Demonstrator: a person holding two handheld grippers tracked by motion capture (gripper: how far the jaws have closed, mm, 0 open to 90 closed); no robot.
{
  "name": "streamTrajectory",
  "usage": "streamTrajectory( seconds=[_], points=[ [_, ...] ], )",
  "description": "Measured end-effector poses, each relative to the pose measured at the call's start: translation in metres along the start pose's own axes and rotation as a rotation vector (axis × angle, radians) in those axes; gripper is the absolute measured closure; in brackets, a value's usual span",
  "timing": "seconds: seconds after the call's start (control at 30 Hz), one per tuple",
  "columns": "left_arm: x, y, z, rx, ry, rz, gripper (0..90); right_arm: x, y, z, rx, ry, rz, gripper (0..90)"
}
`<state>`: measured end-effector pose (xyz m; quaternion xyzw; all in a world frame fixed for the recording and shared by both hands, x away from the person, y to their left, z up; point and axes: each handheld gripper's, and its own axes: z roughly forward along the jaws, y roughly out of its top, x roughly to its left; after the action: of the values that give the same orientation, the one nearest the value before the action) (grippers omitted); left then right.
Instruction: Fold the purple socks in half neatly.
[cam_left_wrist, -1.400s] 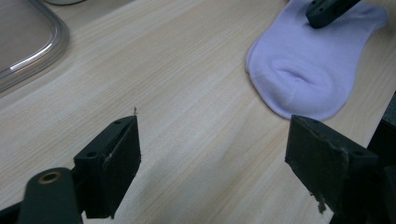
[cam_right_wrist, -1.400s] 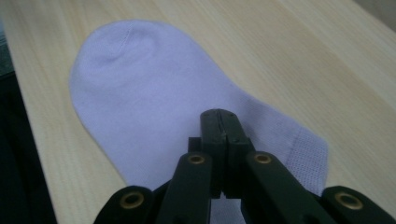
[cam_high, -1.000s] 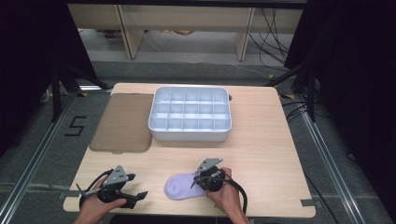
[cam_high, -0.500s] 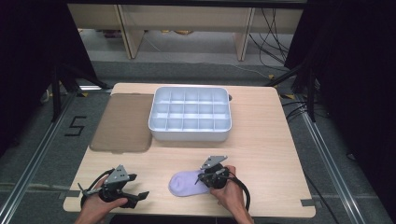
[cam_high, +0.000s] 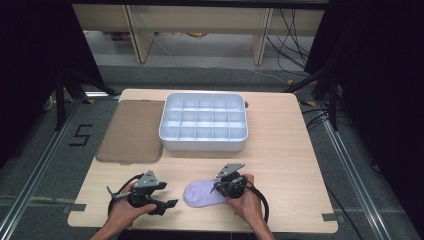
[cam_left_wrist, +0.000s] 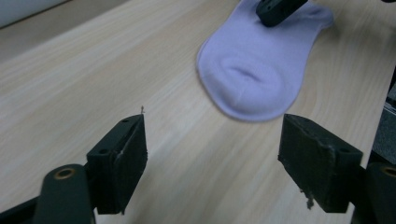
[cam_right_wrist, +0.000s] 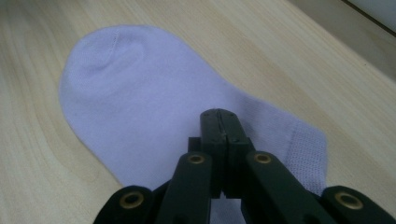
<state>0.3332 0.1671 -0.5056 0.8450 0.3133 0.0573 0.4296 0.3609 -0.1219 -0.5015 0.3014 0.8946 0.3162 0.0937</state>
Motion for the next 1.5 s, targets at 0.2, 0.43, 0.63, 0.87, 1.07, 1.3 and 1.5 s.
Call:
streamTrajectory(
  seconds=[0.2,0.43,0.63,0.87,1.07,1.3,1.5],
  points=[
    [-0.005,0.017,0.026,0.015,-0.001,0.017,37.8,0.0,0.0,0.0,0.001,-0.01,0.0,90.0],
    [-0.009,0.022,0.041,0.038,-0.003,0.03,45.8,0.0,0.0,-0.001,0.0,0.004,0.006,90.0],
    [-0.011,0.022,0.047,0.053,0.02,0.053,48.6,0.0,0.0,0.0,-0.002,0.001,0.004,90.0],
    [-0.014,0.021,0.047,0.049,-0.009,0.056,64.7,0.0,0.0,0.0,-0.008,-0.003,-0.011,88.9],
    [-0.013,0.021,0.045,0.032,-0.031,0.064,79.1,0.004,0.002,-0.007,-0.04,0.01,-0.009,88.4],
    [-0.01,0.024,0.037,0.051,-0.043,0.085,80.2,0.023,0.001,-0.011,-0.033,0.053,-0.032,88.5],
    [-0.01,0.024,0.032,0.044,-0.063,0.061,80.1,0.029,0.0,0.001,0.009,0.074,-0.042,89.9]
  ],
)
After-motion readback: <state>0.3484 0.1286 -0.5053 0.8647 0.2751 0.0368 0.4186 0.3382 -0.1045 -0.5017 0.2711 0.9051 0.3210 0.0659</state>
